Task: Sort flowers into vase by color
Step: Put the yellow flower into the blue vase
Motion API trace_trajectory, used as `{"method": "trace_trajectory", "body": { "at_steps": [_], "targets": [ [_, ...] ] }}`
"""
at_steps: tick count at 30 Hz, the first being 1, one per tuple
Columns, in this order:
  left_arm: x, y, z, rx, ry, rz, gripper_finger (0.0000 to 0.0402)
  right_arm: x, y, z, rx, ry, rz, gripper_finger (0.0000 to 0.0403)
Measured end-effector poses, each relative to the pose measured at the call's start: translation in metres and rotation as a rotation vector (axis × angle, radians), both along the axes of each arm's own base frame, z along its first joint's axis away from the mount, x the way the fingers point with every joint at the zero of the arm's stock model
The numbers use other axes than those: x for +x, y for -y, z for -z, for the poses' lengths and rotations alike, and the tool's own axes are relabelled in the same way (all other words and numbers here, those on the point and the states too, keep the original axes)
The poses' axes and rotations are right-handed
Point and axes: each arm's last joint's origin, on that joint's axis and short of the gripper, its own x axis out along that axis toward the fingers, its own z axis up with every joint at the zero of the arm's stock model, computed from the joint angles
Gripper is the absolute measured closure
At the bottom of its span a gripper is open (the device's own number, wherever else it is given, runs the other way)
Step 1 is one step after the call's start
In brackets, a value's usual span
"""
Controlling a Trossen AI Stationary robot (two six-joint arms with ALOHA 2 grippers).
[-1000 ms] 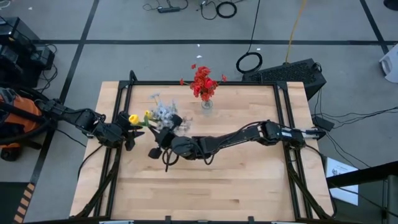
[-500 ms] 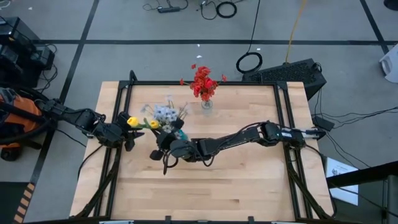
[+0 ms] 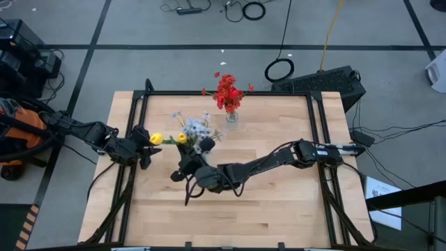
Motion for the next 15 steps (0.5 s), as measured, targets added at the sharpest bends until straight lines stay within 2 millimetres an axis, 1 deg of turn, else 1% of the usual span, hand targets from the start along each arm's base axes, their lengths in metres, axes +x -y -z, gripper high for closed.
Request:
{"method": "trace_trajectory", "body": {
  "at_steps": [4, 10, 15],
  "targets": [
    [0.000, 0.000, 0.000, 0.000, 0.000, 0.000, 0.0262, -0.002, -0.004, 0.000, 0.022, 0.026, 0.031, 0.0403],
    [0.000, 0.000, 0.000, -0.003, 0.001, -0.003, 0.0262, -0.008, -0.013, 0.000, -0.001, 0.002, 0.127, 0.0403],
    [0.001, 0.001, -0.001, -0.011, 0.020, -0.004, 0.0262, -0.010, -0.019, 0.000, -0.001, 0.001, 0.132, 0.0403]
  ]
}}
